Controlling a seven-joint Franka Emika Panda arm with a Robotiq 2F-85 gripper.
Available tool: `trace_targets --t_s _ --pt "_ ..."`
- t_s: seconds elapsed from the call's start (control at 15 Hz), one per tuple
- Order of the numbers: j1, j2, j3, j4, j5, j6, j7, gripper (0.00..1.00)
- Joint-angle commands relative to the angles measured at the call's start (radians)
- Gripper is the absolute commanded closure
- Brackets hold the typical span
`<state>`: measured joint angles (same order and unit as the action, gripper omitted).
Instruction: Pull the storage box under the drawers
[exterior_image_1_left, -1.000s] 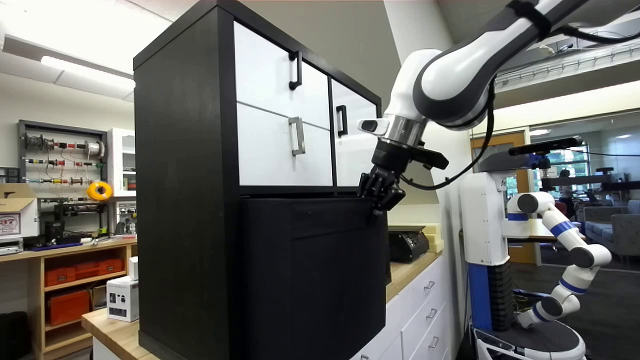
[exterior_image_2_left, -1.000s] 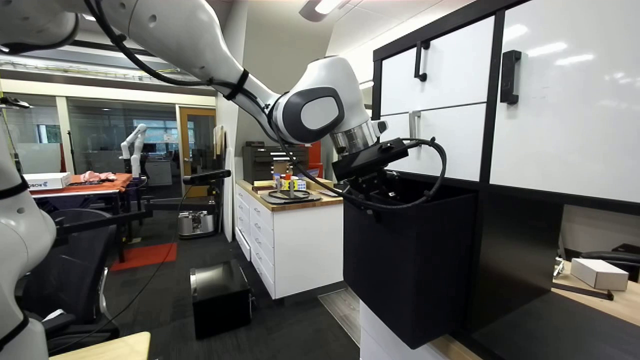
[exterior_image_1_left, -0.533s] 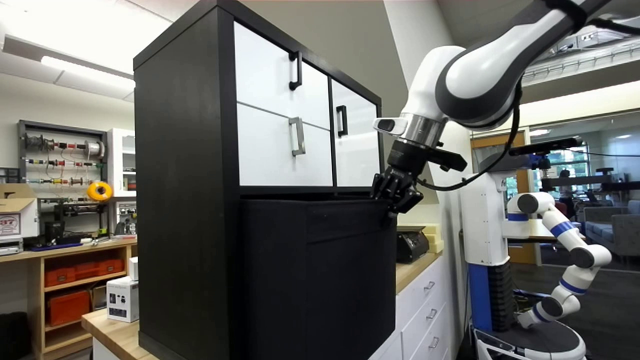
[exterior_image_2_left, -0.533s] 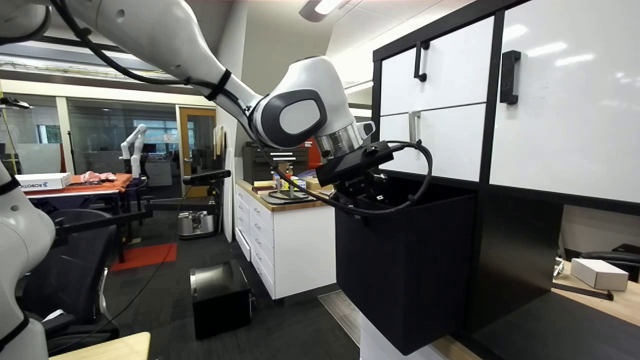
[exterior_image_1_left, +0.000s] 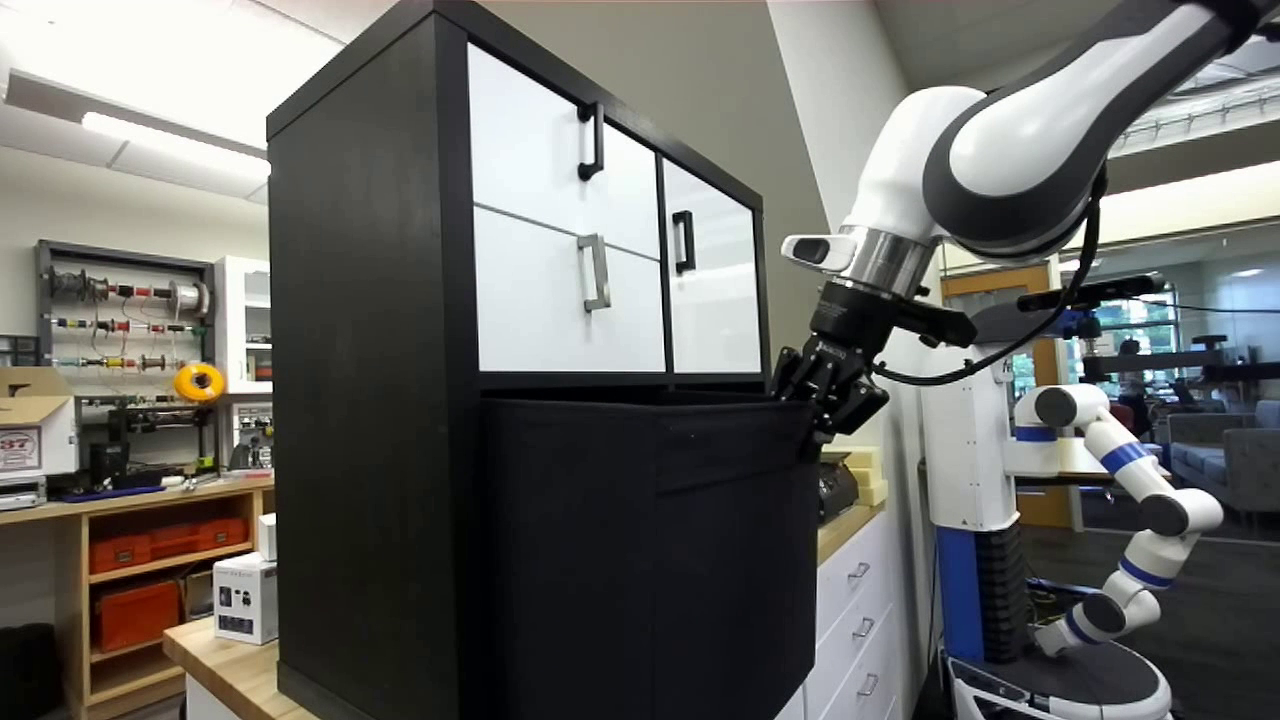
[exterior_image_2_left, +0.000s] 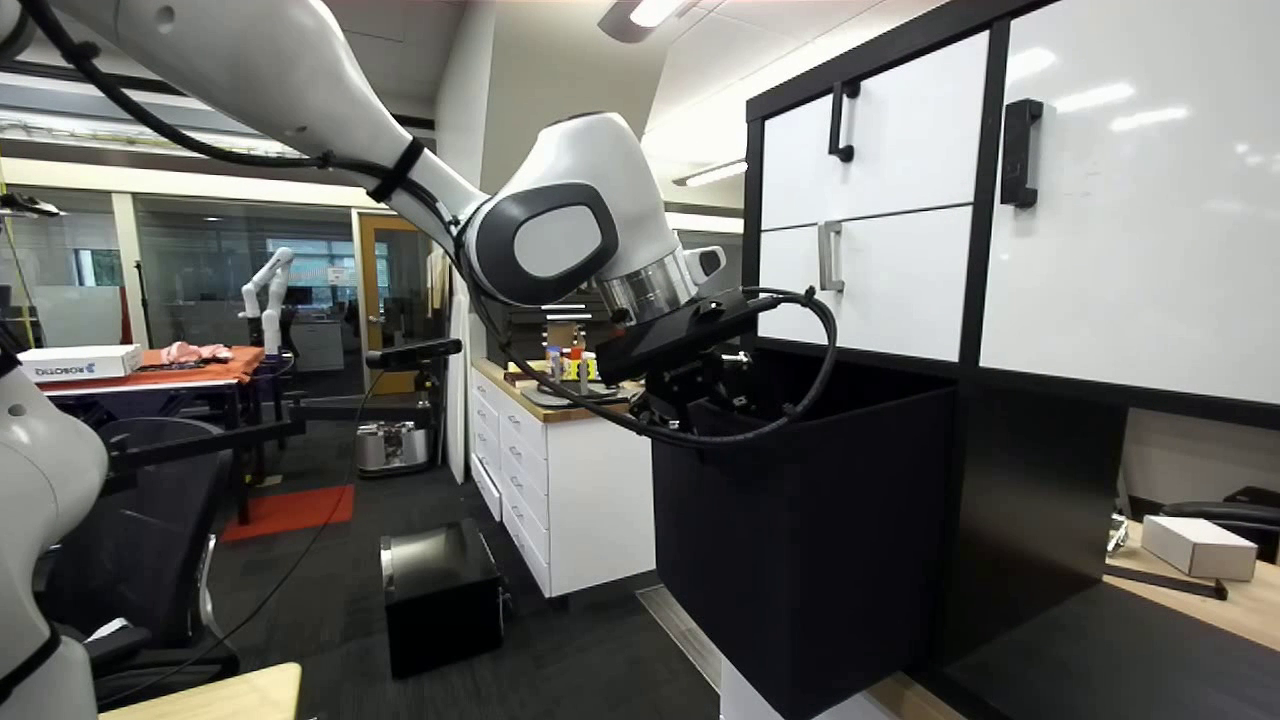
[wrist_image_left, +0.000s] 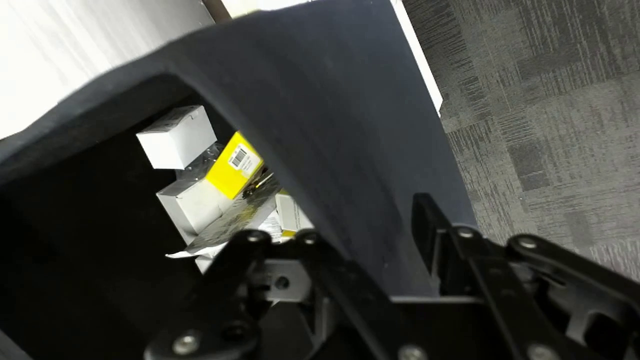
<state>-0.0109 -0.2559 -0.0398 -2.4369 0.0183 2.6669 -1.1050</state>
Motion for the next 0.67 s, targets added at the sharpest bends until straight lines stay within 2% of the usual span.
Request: trace_targets --t_s 0.0,0.33,0.47,0.6 --pt "0.029 -0.040 -0.025 -0.057 -0.002 -0.004 0.036 0.38" --pt "0.059 -0.031 -0.020 -0.011 -0.009 0.009 0.020 0.05" --pt "0.061 -0.026 -0.012 0.006 -0.028 0.010 0.029 0.00" --pt "0.068 -0.020 -0.010 0.027 -0.034 0.006 0.029 0.00"
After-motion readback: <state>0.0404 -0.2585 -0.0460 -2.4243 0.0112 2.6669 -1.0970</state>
